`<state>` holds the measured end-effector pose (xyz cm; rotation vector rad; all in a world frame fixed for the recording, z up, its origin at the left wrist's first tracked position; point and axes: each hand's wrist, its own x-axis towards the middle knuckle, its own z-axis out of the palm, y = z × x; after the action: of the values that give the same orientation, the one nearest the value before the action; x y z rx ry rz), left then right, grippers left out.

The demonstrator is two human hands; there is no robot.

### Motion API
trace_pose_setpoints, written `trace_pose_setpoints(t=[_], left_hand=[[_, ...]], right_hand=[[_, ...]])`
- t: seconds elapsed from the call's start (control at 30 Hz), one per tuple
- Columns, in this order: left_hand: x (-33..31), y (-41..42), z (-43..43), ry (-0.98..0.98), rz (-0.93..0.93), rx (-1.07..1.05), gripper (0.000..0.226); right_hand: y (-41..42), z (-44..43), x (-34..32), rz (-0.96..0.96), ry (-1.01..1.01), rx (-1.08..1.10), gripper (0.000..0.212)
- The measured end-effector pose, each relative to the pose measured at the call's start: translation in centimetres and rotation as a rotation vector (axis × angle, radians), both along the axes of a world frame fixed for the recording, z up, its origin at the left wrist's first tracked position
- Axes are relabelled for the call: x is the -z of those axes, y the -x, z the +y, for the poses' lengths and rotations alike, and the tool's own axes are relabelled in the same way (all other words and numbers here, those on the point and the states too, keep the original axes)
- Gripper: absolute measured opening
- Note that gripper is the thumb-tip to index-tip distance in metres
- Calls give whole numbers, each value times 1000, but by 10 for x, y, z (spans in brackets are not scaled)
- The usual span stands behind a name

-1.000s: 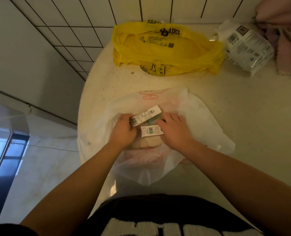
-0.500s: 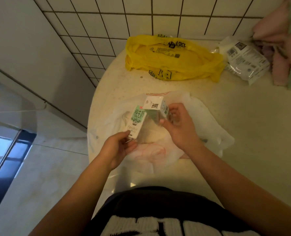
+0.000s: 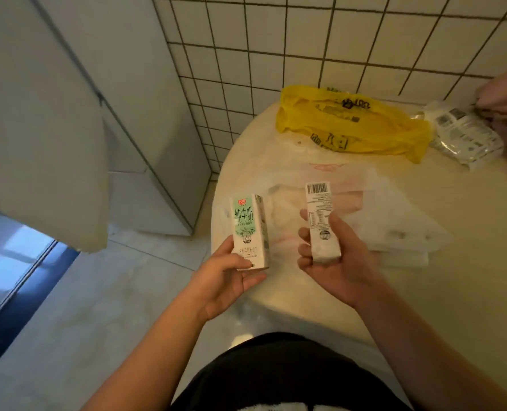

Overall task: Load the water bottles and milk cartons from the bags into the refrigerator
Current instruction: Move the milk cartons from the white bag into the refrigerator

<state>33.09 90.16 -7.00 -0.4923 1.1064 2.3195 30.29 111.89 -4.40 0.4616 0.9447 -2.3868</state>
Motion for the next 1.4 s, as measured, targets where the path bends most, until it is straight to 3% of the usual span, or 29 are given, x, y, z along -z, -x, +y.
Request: trace_pose_setpoints(t=[0.07,0.17,0.23,0.43,0.47,0.6,0.77,0.93,1.07,1.2,1.4], left_hand=[[2,-33,-22,6,-6,-12,72],[9,-88,-58,48,-40,-44,74],[14,-128,-83,61,-55,-85,75],[16,-239,-172,141,-91,-265,73],[15,-256,-186,165,-96,-296,73],[12,-317,-232,204,-128,-466,73],[11,-365,-276,206,-144,-639,55],[15,-377,-321,235,-193,-790,43],[20,-368,-378,278,-278,-915,35],[16,-350,-445,290,-368,-1035,28],[1,-308,-548,351,-360,-1139,25]], right_hand=[[-19,-26,2,-16,-34,-44,91],[-53,-70,6,-95,-51,-64,61],[-77,-101,11,-150,-34,-86,57],[-152,-200,32,-124,-72,-293,107],[-162,-218,33,-134,-97,-332,104],[-195,-286,32,-123,-249,-474,56],[-219,-364,31,-24,-423,-708,32],[-218,-441,45,296,-727,-730,27],[-197,-512,60,368,-797,-798,23],[-170,-593,70,246,-744,-860,29],[-143,-697,42,-189,-371,-1028,31]])
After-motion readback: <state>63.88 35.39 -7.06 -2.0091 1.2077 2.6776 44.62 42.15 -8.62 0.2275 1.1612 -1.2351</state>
